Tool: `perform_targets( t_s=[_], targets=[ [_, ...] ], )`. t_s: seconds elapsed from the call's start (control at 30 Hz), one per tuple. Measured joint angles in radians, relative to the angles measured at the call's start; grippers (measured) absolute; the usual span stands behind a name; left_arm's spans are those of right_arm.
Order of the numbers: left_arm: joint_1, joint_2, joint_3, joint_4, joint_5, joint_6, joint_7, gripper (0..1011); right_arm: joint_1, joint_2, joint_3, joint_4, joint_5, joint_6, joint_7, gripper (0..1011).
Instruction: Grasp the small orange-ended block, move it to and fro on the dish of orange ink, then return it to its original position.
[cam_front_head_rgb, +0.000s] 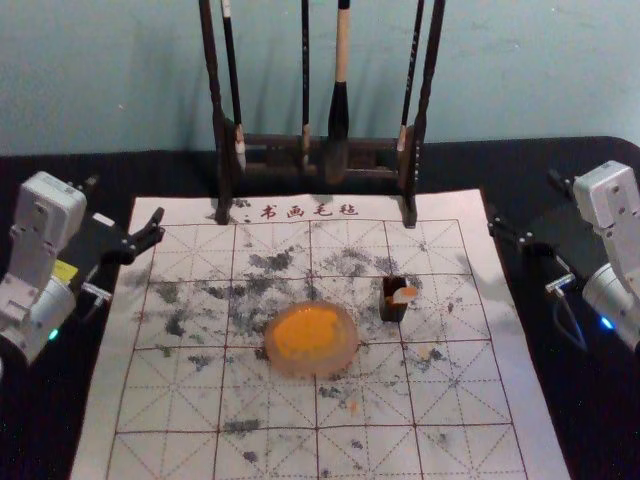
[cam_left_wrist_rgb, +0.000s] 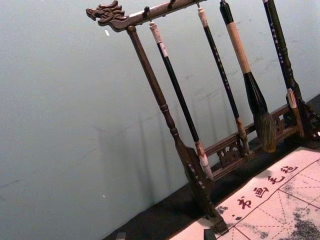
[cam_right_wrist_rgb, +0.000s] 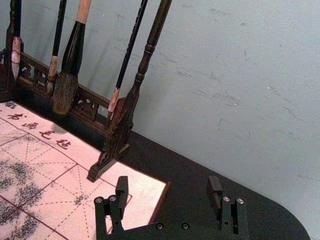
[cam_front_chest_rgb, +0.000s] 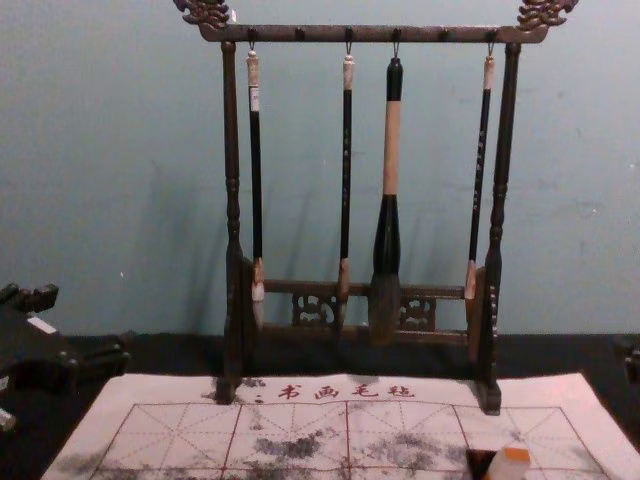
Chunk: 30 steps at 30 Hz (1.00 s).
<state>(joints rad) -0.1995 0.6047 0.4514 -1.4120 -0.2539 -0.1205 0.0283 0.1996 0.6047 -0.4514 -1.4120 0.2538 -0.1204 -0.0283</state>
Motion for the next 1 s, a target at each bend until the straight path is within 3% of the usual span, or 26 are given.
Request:
perform_targets(
  t_s=[1.0],
  targets=[
    [0.0, 0.0, 0.0, 0.0, 0.0, 0.0, 0.0, 1001, 0.0, 0.0, 0.0, 0.0, 0.0, 0.0, 0.0, 1002]
  ],
)
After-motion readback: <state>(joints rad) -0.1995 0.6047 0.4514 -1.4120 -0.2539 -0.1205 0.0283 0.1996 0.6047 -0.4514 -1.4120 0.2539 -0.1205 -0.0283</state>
